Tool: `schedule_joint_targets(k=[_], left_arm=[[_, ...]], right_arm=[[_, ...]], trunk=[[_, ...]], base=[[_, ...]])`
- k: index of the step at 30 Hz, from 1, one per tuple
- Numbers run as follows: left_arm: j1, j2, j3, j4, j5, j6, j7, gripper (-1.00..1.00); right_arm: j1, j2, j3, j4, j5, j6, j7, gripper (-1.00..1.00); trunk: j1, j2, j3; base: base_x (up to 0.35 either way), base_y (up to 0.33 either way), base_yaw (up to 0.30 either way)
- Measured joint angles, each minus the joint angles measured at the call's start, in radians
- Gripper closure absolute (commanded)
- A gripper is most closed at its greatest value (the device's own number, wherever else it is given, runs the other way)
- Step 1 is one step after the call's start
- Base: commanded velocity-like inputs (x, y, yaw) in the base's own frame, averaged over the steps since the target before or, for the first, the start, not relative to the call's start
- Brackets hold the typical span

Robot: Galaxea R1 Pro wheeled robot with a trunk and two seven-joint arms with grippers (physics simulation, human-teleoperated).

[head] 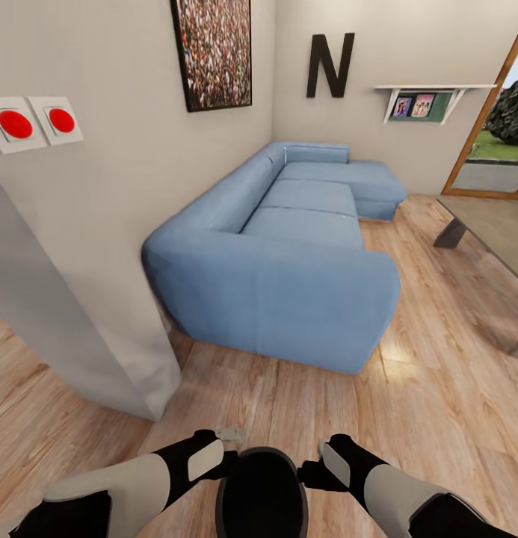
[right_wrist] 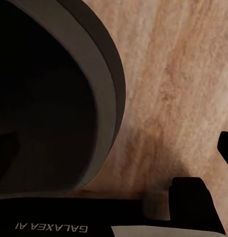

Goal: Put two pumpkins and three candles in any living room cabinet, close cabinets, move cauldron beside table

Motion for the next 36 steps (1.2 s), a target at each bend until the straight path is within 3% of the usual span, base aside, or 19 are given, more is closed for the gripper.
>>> schedule_joint_targets(k=[5,10,36], left_arm=[[0.0,-0.005,-0.003,-0.003,-0.004,0.001,0.061,-1.0],[0.0,-0.006,-0.004,-0.007,-0.004,0.001,0.122,-1.0],[0.002,-0.006,-0.004,-0.01,-0.01,0.001,0.129,-1.0]], right_arm=[[0.0,-0.003,0.001,0.004,0.001,0.001,0.073,-1.0],[0.001,0.0,0.001,0.005,0.003,0.0,0.096,-1.0],[0.003,-0.006,0.001,0.005,0.013,-0.034,0.097,-1.0]], trunk=[[0.019,-0.035,-0.016],[0.038,-0.07,-0.031],[0.138,-0.252,-0.113]], base=[[0.0,0.0,0.0],[0.0,0.0,0.0],[0.0,0.0,0.0]])
